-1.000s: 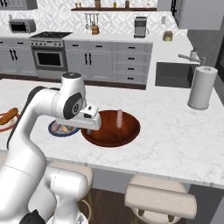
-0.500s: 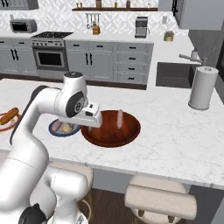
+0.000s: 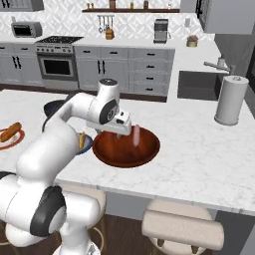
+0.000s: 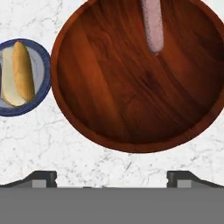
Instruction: Place one bun and one sausage from the bowl on each plate.
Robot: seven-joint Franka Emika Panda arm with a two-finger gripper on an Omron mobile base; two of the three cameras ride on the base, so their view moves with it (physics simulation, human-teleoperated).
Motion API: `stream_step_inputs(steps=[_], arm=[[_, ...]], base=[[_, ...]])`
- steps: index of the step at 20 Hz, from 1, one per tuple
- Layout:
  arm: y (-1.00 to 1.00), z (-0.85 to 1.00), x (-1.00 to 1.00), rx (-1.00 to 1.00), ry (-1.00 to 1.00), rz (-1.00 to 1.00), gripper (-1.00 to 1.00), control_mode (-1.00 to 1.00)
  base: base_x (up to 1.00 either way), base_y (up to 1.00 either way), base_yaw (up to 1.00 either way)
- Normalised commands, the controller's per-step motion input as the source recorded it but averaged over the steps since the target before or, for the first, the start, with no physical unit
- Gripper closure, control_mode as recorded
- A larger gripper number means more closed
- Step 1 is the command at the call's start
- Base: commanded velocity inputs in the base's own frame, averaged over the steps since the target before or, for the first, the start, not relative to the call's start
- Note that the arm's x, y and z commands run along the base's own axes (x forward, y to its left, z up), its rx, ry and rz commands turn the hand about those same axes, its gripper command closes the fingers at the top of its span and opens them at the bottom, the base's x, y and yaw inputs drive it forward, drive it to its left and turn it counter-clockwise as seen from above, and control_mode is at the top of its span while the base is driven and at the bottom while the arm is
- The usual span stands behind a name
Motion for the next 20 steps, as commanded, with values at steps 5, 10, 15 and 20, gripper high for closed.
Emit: stream_step_inputs(steps=[5, 10, 15, 20], arm=[[-0.43, -0.49, 0.99, -0.05, 0.0, -0.02, -1.0, -1.0], [-0.11, -0.61, 0.91, -0.08, 0.0, -0.03, -1.0, -1.0], [-0.19, -0.59, 0.83, 0.0, -0.01, 0.0, -1.0, -1.0], [-0.38, -0.33, 0.54, 0.0, 0.0, 0.03, -1.0, -1.0]], base=[[0.0, 0.0, 0.0], [0.0, 0.0, 0.0], [0.0, 0.0, 0.0], [0.0, 0.0, 0.0]])
